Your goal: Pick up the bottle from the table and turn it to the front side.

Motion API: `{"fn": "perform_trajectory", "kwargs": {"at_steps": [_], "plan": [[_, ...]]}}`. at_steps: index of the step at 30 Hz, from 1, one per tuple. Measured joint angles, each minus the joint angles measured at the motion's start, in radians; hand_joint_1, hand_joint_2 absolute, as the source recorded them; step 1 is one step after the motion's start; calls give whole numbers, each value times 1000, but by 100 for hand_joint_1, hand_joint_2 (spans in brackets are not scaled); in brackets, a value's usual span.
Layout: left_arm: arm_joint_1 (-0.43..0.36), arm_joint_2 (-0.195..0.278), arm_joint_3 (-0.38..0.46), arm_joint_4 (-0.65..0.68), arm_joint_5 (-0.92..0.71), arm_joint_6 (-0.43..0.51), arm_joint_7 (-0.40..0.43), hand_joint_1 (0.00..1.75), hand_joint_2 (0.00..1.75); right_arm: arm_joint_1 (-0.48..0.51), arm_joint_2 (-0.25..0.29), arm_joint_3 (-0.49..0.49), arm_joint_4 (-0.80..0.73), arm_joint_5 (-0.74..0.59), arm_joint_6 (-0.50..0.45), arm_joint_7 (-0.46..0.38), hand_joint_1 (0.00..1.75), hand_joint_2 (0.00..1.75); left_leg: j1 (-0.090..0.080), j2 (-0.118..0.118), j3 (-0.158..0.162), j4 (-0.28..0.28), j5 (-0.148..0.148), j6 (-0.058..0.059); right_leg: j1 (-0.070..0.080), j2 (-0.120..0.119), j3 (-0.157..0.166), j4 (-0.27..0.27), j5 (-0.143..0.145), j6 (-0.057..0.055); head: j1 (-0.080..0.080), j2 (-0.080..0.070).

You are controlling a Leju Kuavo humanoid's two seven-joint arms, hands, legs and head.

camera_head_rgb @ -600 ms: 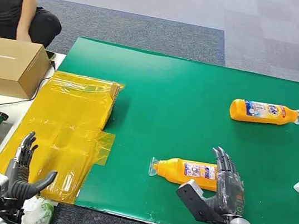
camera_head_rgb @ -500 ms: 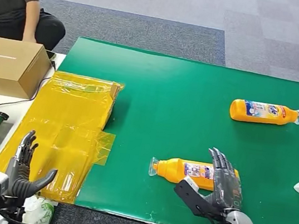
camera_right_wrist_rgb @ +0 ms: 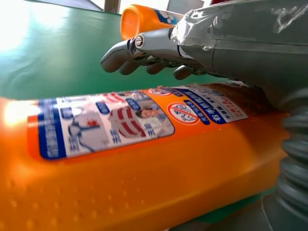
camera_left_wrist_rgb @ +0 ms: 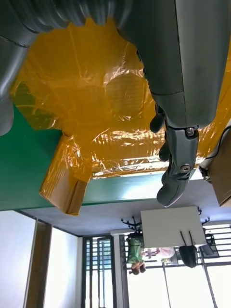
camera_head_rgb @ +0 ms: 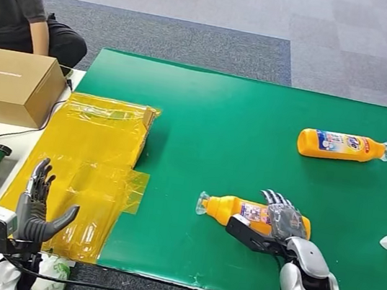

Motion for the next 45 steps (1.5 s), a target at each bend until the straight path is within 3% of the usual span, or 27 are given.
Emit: {"fn": "perform_trajectory", "kwargs": {"at_steps": [3, 4, 7, 8, 13, 17, 21, 25, 36, 45], "plan": [[-2, 9, -10, 10, 2, 3, 0, 0, 175, -33, -11, 11, 50, 4, 1, 0, 0, 175, 0, 0, 3, 0, -1, 1, 0, 0, 1, 0, -2, 0, 0, 0], [-2, 11, -12, 12, 3, 4, 0, 0, 175, -40, -12, 13, 60, 4, 1, 0, 15, 175, 0, 0, 4, 0, -2, 1, 0, 0, 2, 0, -2, 0, 0, 0], [-2, 16, -15, 18, 3, 4, 0, 0, 175, -56, -16, 20, 84, 4, 2, 0, 146, 175, 0, 0, 6, 0, -1, 1, 0, 0, 3, -1, -1, 0, 0, 0], [-2, 17, -15, 20, 3, 4, 0, 0, 175, -59, -17, 22, 90, 4, 2, -1, 175, 175, 0, 0, 6, 0, -1, 1, 0, 0, 3, -1, -1, 0, 0, 0], [0, 23, -18, 25, 15, 17, 0, 0, 175, -50, -23, 39, 83, -16, -15, -40, 175, 175, 0, 0, 7, 0, 0, 2, 0, 0, 5, -1, 0, 2, 0, 0], [9, 25, -20, 25, 19, 4, 0, 0, 175, 26, -26, 59, -39, -150, -46, -109, 175, 175, 0, -1, 6, 0, -1, 2, 0, 0, 10, -1, 1, 2, 0, 0], [3, 27, -47, 34, 57, -137, 0, 0, 175, 108, 26, 123, -202, -314, -62, -171, 175, 175, 0, 0, 2, 0, 0, 0, 0, 0, 6, 0, 1, 1, 0, 0], [-22, 39, -98, 83, 122, -295, 0, 0, 175, 88, 95, 208, -242, -420, -81, -209, 175, 175, 1, 0, 1, 0, 1, -1, 1, 0, 4, 0, 0, -1, 0, 0], [-103, 98, -261, 204, 257, -515, 0, 0, 175, -8, 266, 427, -88, -528, -118, -272, 175, 175, 1, 0, 0, 0, 1, -1, 2, 0, 3, 1, 0, -2, 0, 0], [-105, 124, -302, 207, 283, -580, 0, 0, 175, -46, 295, 502, 125, -554, -172, -295, 175, 175, 1, 0, 0, 0, 0, -1, 2, 0, 3, 1, -1, -3, 0, 0]]}}
